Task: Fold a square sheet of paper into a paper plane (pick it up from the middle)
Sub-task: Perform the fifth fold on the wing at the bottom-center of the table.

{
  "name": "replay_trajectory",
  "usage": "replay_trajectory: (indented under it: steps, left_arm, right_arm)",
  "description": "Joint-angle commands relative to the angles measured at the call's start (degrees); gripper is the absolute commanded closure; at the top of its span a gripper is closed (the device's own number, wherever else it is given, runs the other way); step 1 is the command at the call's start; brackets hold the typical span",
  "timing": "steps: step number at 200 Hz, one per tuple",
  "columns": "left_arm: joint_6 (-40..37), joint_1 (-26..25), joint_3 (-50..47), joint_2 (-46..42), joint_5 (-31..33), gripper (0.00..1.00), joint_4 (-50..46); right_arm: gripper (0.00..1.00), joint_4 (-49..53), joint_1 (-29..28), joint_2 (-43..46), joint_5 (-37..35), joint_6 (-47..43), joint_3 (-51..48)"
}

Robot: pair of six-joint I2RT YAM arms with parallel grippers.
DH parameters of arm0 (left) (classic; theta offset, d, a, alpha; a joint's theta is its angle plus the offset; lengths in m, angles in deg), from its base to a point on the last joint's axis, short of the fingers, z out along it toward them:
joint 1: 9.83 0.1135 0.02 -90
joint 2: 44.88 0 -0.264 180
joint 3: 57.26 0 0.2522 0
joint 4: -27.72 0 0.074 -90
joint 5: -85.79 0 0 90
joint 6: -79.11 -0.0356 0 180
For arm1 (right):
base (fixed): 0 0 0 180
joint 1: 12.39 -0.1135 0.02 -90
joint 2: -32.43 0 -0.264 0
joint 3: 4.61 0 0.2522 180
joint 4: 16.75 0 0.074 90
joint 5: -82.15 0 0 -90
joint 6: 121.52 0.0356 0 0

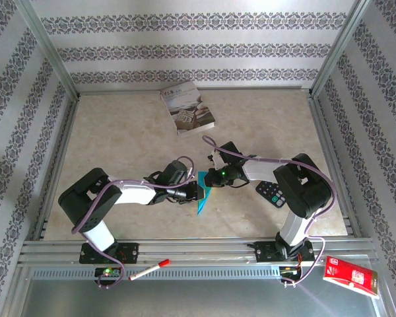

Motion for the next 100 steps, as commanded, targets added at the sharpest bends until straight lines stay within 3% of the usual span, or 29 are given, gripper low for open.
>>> replay_trajectory:
  steps: [1,100]
  left_arm:
    - [-1.4,-1.1,0.2,-0.9,-2.6,0.90,-3.5]
    - [-1.0,-2.0,-0.1,2.5,-5.1,0.95,-3.0]
  right_arm:
    - [0.95,1.9,-0.2,-2.0,-2.2,0.4,-0.7]
    - [0.96,1.7,-0.2,-2.4,-2.5,0.6,-1.0]
